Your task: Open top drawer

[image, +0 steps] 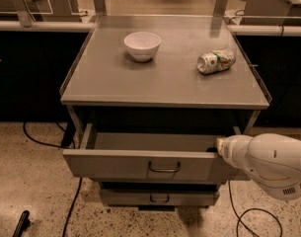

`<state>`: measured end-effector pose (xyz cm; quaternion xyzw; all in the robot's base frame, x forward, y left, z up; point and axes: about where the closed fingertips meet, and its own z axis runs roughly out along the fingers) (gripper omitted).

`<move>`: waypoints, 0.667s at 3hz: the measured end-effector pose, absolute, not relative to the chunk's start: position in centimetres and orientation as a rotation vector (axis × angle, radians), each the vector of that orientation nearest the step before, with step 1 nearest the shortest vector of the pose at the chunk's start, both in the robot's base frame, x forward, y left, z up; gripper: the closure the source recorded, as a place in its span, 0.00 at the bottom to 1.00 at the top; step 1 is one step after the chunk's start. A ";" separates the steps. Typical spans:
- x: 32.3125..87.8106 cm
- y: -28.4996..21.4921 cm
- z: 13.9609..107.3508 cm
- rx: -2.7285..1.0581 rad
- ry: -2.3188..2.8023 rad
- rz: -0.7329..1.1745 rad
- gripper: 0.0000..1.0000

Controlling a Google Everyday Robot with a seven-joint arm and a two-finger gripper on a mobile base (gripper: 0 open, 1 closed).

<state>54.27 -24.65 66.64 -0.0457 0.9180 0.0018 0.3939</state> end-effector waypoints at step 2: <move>51.7 -25.6 66.2 -0.096 2.349 -0.002 1.00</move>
Offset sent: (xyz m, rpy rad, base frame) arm -0.0996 -0.0188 -0.0263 0.0648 0.0763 -0.1092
